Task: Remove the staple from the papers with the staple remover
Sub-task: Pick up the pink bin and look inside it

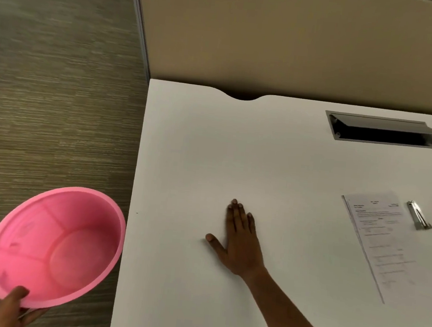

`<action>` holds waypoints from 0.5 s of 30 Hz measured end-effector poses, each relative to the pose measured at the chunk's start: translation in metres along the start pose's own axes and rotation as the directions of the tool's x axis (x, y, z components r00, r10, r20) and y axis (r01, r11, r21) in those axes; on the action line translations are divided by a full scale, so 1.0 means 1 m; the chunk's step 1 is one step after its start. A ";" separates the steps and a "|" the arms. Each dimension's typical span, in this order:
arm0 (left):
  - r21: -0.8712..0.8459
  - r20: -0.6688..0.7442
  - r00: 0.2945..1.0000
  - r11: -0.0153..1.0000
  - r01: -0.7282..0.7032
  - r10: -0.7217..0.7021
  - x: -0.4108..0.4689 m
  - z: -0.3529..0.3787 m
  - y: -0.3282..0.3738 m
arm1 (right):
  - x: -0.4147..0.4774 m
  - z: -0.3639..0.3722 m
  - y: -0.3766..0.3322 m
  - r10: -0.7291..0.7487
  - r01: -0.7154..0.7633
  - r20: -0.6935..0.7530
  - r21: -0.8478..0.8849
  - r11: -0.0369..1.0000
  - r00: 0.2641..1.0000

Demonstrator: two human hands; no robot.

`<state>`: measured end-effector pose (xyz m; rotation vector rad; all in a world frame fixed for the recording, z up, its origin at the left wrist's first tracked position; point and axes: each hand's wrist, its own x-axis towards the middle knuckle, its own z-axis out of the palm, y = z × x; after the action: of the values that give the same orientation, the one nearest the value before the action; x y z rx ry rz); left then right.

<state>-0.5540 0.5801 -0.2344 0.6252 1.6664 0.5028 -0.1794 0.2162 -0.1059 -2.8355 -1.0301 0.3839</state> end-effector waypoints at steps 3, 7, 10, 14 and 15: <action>0.157 0.106 0.994 0.987 -0.044 0.027 -0.098 0.016 0.056 | 0.004 -0.003 0.011 0.008 -0.002 -0.060 0.110 0.994 0.998; 0.223 0.130 0.991 0.974 -0.043 0.014 -0.093 0.015 0.058 | 0.011 -0.017 0.063 0.169 -0.152 -0.158 0.117 0.981 0.973; 0.228 0.166 0.986 0.972 -0.059 0.020 -0.096 0.015 0.056 | 0.020 -0.024 0.086 0.257 -0.252 -0.061 0.082 0.964 0.964; 0.210 0.172 0.985 0.977 -0.040 0.004 -0.109 0.020 0.056 | 0.036 -0.018 0.062 0.225 -0.222 -0.067 0.055 0.973 0.972; 0.211 0.164 0.986 0.976 -0.051 0.016 -0.112 0.021 0.057 | 0.039 -0.016 0.046 0.166 -0.162 -0.071 0.050 0.985 0.984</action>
<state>-0.5116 0.5505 -0.1181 0.8321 1.5687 0.2890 -0.1175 0.2057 -0.1071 -2.8800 -0.7677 0.3074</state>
